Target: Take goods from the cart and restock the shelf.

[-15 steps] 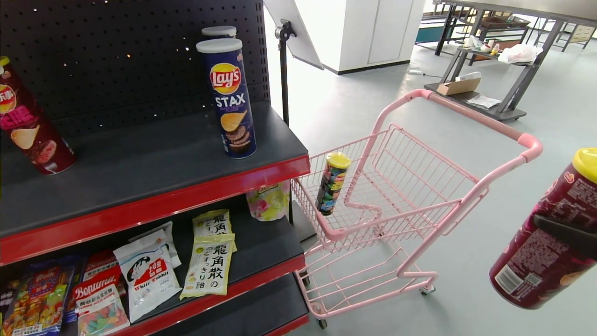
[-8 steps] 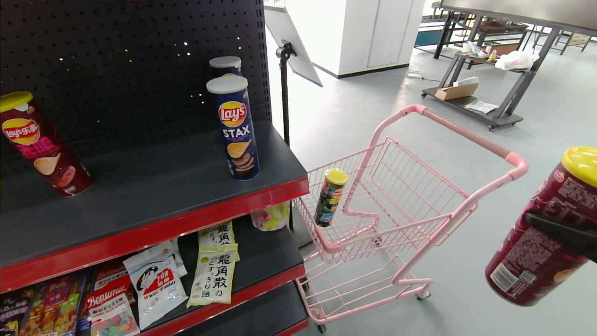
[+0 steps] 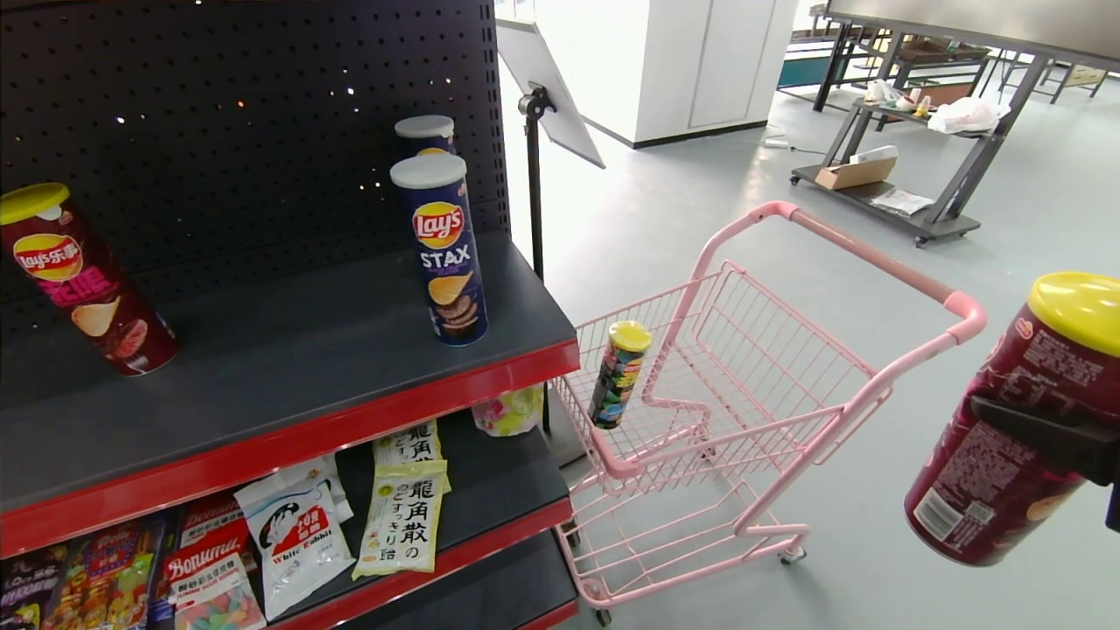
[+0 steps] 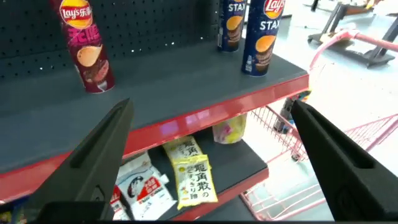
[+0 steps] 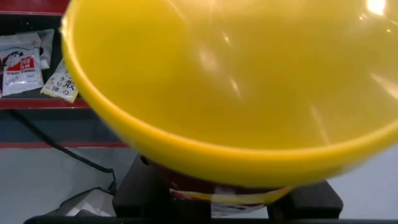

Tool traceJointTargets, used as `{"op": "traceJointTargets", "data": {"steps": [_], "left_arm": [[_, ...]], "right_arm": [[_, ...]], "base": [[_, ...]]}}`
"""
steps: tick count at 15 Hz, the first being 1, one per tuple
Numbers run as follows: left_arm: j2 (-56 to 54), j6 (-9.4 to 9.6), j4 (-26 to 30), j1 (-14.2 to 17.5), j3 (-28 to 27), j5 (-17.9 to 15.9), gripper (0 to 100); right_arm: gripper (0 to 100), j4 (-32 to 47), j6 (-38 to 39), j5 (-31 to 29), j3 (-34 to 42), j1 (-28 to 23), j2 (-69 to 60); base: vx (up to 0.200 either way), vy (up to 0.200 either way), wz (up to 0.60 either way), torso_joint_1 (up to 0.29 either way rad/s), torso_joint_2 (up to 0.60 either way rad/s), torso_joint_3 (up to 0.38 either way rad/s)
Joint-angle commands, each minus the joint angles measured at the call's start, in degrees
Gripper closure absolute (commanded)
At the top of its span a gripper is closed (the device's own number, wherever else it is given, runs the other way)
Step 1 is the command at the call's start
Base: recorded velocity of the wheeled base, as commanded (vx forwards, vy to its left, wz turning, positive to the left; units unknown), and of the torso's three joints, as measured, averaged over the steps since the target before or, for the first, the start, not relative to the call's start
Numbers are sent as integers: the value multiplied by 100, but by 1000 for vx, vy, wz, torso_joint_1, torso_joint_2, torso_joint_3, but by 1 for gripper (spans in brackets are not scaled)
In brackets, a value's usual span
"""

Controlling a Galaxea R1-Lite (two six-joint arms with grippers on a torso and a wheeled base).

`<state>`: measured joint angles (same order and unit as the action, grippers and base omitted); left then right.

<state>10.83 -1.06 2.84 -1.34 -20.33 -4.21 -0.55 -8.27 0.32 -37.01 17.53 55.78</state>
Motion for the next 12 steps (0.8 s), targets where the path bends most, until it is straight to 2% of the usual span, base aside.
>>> {"op": "traceJointTargets", "data": {"steps": [1,2,5,8,11,12], "left_arm": [[508,370,50,-33,-217,16,0],[579,528,68,-33,-217,7,0],[877,844,50,-50,-261,-10,0],[1080,923,59,-42,-366,25,0],[1185,1460,68,-42,-322,34,0],[1220,1530,68,-42,-322,34,0]], "right_arm": [[100,-7,0,-5,-34,5,99],[100,-7,0,-5,-8,5,91],[100,-7,0,3,27,5,73],[100,-7,0,3,71,5,47],[100,-15,0,39,133,22,3],[100,-42,0,144,141,40,-6]], "base": [[0,0,0,0,0,0],[0,0,600,7,-2,2],[0,0,600,-1,-1,1],[0,0,600,10,2,4],[0,0,0,0,0,0],[0,0,0,0,0,0]]}}
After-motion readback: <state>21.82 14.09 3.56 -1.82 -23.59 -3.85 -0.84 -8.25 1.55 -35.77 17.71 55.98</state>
